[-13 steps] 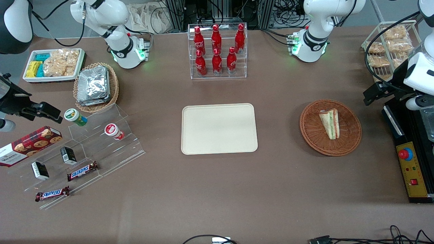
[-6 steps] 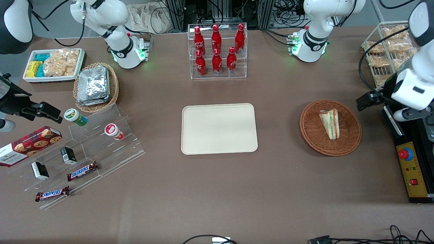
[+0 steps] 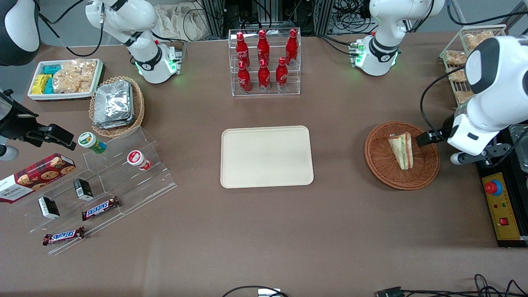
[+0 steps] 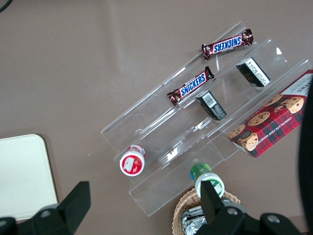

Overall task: Place sandwich from basket to tray
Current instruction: 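Move the left gripper over the wrapped sandwich in the wicker basket, then lower the open left gripper around the sandwich and close it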

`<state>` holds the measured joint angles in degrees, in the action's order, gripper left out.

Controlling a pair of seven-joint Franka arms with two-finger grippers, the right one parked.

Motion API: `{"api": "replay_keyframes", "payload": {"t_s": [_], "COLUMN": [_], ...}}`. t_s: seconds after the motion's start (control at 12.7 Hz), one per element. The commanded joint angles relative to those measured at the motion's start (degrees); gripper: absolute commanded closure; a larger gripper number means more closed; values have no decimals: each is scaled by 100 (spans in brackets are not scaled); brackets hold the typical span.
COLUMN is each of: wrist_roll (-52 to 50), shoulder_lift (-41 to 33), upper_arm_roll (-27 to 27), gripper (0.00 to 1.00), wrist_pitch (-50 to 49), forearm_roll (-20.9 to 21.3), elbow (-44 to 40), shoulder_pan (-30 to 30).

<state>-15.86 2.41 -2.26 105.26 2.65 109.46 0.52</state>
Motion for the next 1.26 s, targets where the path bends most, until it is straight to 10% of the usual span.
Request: {"api": "replay_keyframes", "payload": {"t_s": [0.0,1.18], "wrist_roll": [-57,4], "shoulder_lift": [-285,233], "upper_arm_roll": [-2,94], "gripper": [0,2], "wrist_pitch": [966,4784], "forearm_roll": [-54,-1], "elbow": [1021,3741], "shoulder_pan": [-70,-193]}}
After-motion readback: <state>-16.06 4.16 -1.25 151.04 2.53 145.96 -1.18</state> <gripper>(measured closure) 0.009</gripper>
